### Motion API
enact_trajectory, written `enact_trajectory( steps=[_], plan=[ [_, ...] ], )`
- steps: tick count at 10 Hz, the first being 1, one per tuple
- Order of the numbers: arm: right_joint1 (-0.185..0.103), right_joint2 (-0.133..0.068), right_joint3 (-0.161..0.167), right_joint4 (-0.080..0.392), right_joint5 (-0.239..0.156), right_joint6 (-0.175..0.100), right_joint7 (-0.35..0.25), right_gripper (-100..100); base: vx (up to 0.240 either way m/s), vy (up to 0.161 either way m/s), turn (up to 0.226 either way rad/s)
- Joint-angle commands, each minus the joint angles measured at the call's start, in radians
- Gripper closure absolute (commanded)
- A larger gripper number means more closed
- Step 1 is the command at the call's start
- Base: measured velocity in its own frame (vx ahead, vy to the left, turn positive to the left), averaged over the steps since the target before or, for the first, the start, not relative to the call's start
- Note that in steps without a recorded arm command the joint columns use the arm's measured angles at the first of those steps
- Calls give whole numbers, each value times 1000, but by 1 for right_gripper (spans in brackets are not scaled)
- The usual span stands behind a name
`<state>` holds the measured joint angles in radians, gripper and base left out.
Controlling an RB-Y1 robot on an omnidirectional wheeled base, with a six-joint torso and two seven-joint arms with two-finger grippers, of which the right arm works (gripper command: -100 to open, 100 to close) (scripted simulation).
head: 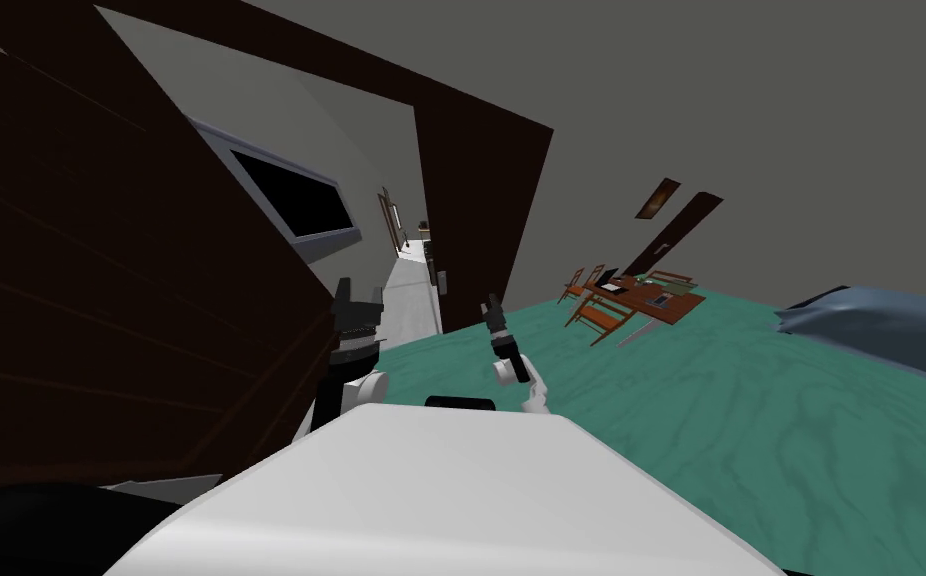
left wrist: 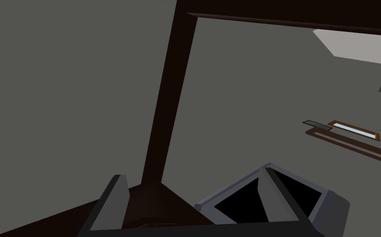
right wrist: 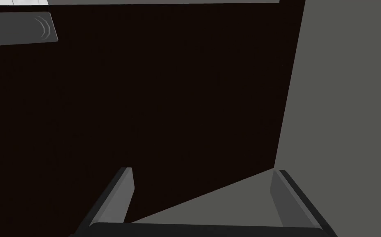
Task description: Pull the door open
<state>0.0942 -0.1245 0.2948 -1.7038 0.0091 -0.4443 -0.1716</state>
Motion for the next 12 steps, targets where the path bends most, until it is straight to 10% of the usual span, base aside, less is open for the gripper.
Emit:
enact_trajectory(
  steps=[1, 12],
  plan=[
    [-25, -8, 18, 36, -3, -1, -14, -100, 77, 82, -89],
    [-182, -65, 125, 285, -24, -35, -98, -100, 71, 93, -76]
  ],
)
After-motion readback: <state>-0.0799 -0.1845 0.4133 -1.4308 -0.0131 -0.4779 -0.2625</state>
